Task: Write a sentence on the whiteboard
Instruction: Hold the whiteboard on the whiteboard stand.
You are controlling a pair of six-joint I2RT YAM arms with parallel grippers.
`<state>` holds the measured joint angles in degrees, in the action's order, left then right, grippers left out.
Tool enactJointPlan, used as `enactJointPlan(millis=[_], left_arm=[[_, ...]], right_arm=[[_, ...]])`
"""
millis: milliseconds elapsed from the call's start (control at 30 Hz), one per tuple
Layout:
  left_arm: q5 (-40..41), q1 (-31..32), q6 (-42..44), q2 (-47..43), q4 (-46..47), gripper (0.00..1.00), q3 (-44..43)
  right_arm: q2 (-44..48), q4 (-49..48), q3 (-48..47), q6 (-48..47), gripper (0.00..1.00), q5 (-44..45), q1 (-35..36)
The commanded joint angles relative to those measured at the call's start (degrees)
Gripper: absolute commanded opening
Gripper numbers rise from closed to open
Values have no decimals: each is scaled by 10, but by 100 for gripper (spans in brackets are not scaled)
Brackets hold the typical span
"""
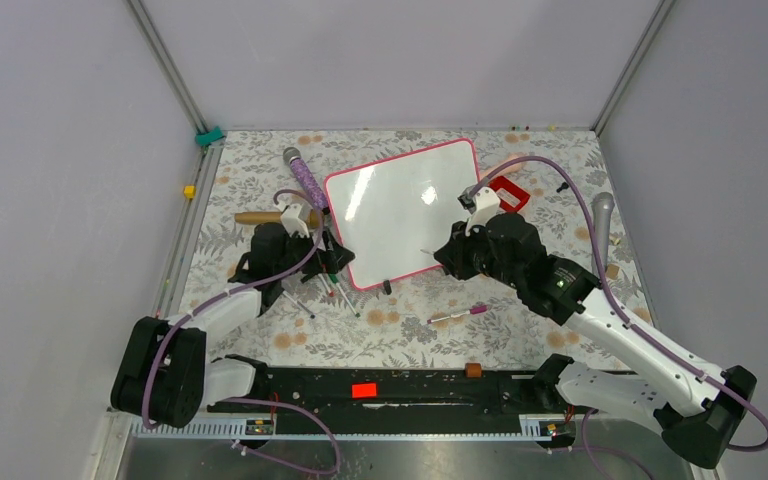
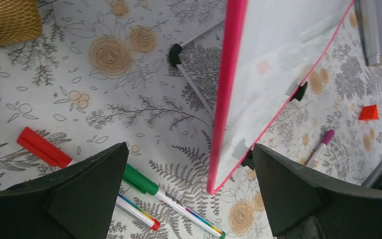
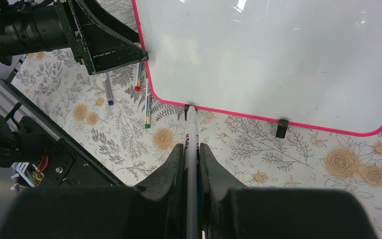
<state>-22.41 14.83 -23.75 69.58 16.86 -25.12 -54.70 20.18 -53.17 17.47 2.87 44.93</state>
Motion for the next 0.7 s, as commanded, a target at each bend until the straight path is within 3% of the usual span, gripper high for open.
enactJointPlan(millis=[0, 167, 367, 567, 667], left_arm=[[-56, -4, 11, -5, 58, 99, -18], [-95, -3, 58, 8, 48, 99, -25], [-153, -3, 52, 48, 91, 98, -33], [-148, -3, 40, 62, 102, 60, -32], [-148, -3, 46, 69, 95, 31, -38]], right_arm=[[1, -24, -26, 9, 0, -15, -1], [-3, -24, -30, 10, 0, -14, -2], [-22, -24, -52, 11, 0, -26, -1], [-19, -40, -47, 12, 0, -27, -2], [-13, -50, -37, 15, 0, -27, -2]])
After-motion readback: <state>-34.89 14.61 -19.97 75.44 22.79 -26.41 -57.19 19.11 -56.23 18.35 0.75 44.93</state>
